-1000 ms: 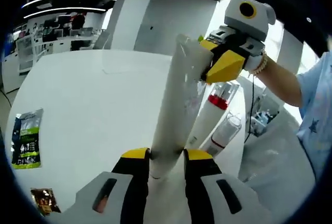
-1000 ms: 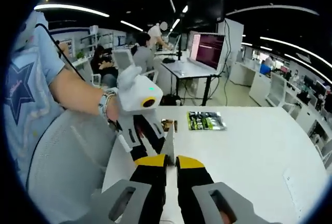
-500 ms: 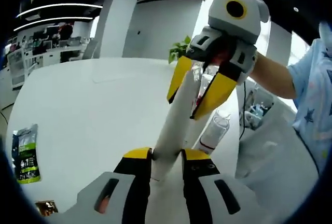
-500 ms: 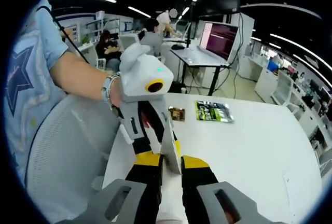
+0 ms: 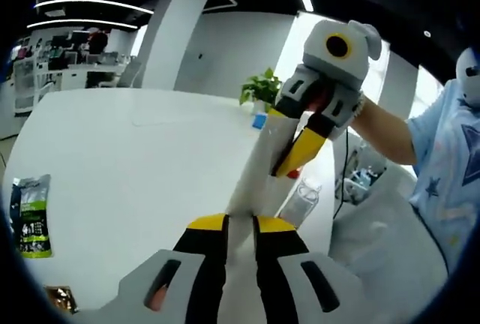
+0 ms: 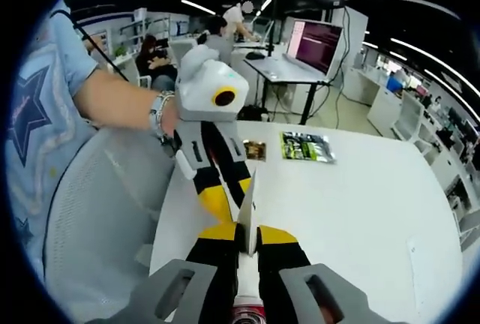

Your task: Arrange the skincare products in the storage area until every visible bottle or jar stands upright without overlapping.

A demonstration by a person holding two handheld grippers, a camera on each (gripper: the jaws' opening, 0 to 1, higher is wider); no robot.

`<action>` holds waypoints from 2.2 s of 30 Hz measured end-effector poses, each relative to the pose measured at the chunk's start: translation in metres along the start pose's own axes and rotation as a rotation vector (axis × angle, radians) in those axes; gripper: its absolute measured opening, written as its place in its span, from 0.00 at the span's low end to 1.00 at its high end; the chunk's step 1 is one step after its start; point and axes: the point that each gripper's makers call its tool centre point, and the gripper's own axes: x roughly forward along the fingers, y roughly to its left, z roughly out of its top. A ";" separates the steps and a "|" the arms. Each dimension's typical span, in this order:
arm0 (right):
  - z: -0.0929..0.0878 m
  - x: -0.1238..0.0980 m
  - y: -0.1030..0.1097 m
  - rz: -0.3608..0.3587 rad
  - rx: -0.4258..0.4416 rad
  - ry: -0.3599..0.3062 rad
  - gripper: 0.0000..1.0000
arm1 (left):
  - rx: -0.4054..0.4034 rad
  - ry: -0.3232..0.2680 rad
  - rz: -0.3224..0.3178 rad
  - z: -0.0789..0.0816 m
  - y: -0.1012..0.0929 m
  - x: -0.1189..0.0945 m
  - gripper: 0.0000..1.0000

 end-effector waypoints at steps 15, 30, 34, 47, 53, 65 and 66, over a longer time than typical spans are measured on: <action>-0.016 -0.015 0.007 0.067 -0.092 0.063 0.02 | -0.028 -0.013 -0.044 -0.002 -0.015 0.014 0.06; -0.017 -0.018 0.005 0.049 -0.171 0.076 0.04 | -0.033 -0.009 -0.045 -0.003 -0.015 0.016 0.02; -0.008 -0.022 0.002 0.031 -0.169 0.029 0.03 | -0.039 -0.014 -0.055 -0.002 -0.017 0.015 0.01; -0.003 -0.025 -0.001 0.005 -0.174 0.003 0.01 | -0.060 -0.019 -0.044 0.000 -0.012 0.012 0.04; 0.016 -0.037 -0.006 -0.051 -0.130 -0.112 0.14 | -0.065 -0.012 -0.027 0.000 -0.008 0.011 0.06; 0.031 -0.052 -0.014 -0.142 -0.037 -0.267 0.11 | -0.062 -0.016 0.011 0.003 -0.002 0.006 0.09; 0.030 -0.051 -0.013 -0.135 -0.034 -0.265 0.10 | -0.062 -0.017 0.009 0.003 -0.003 0.006 0.10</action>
